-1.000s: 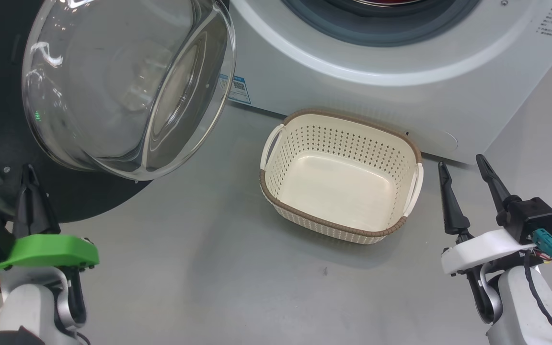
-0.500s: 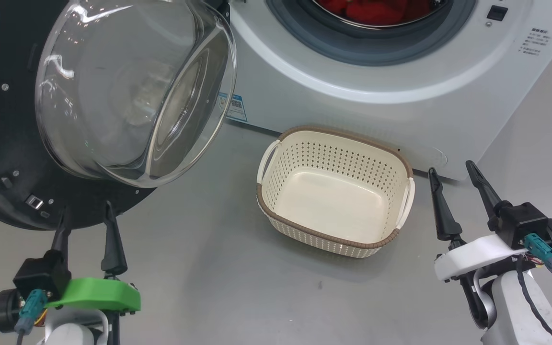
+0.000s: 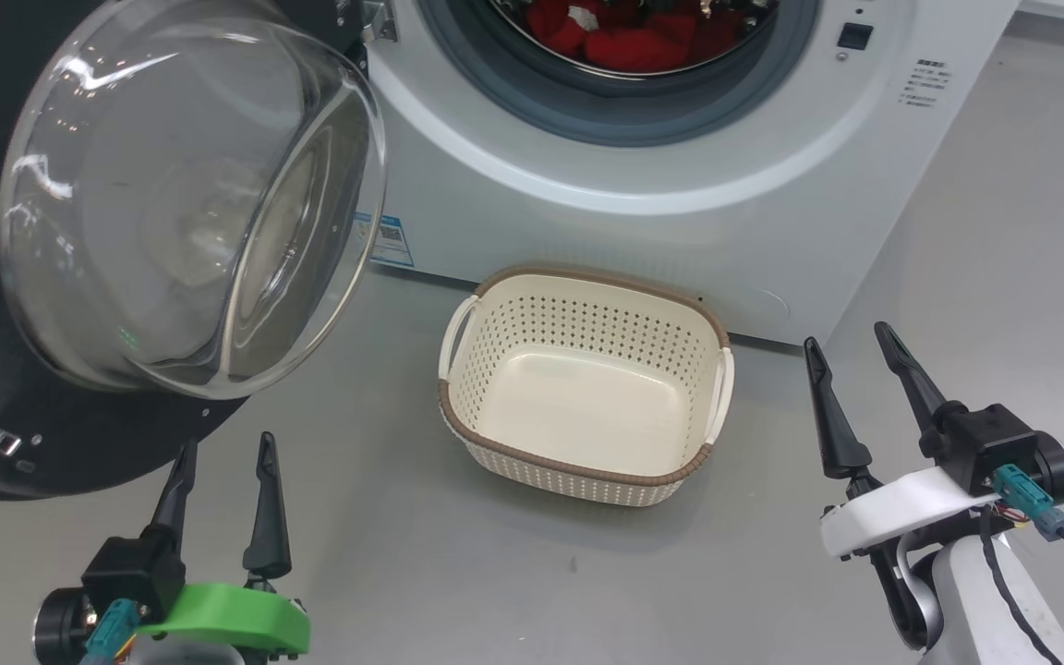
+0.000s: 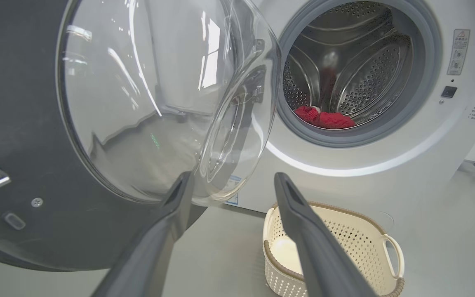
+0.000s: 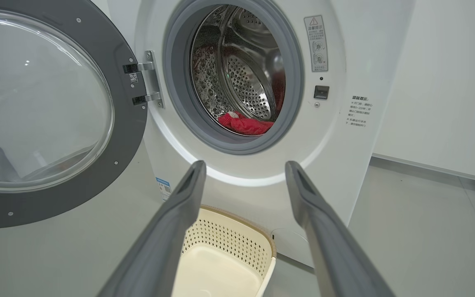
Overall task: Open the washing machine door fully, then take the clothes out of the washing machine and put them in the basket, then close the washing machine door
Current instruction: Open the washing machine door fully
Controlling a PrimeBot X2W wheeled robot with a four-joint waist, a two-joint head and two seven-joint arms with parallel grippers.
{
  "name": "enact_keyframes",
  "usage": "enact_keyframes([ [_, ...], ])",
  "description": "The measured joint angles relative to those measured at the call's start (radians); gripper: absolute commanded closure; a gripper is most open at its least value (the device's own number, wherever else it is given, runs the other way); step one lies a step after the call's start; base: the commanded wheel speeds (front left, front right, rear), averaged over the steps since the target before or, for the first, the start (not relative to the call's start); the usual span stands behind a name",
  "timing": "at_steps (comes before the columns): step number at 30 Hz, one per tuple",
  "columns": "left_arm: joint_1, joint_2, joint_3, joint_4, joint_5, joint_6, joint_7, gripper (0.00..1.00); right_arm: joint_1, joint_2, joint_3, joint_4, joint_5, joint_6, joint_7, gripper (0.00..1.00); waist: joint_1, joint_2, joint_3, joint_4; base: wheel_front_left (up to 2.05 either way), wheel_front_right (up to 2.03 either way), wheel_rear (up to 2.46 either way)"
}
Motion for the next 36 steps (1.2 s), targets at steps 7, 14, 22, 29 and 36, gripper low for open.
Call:
enact_keyframes([
  [7, 0.011, 0.000, -0.030, -0.020, 0.001, -0.018, 0.000, 0.00, 0.016, 0.003, 0.021, -0.014, 0.018, 0.000, 0.000, 0.00, 0.0000, 0.0000, -0.010, -0.075, 0.00, 0.00, 0.00],
  [14, 0.017, 0.000, -0.041, -0.029, 0.003, -0.022, 0.000, 0.00, 0.038, 0.005, 0.038, -0.022, 0.029, 0.000, 0.000, 0.00, 0.0000, 0.0000, -0.015, -0.158, 0.00, 0.00, 0.00],
  [22, 0.019, 0.001, -0.049, -0.034, 0.011, -0.026, 0.000, 0.00, 0.040, 0.007, 0.050, -0.046, 0.058, -0.001, 0.000, 0.00, 0.0000, 0.0000, -0.016, -0.249, 0.00, 0.00, 0.00],
  [29, 0.020, 0.002, -0.056, -0.032, 0.019, -0.027, 0.000, 0.00, 0.069, 0.007, 0.050, -0.064, 0.062, -0.012, 0.000, 0.00, 0.0000, 0.0000, -0.019, -0.307, 0.00, 0.00, 0.00],
  [36, 0.021, 0.003, -0.072, -0.029, 0.029, -0.027, 0.005, 0.00, 0.095, 0.009, 0.049, -0.077, 0.064, -0.028, 0.000, 0.00, 0.0000, 0.0000, -0.033, -0.339, 0.00, 0.00, 0.00],
])
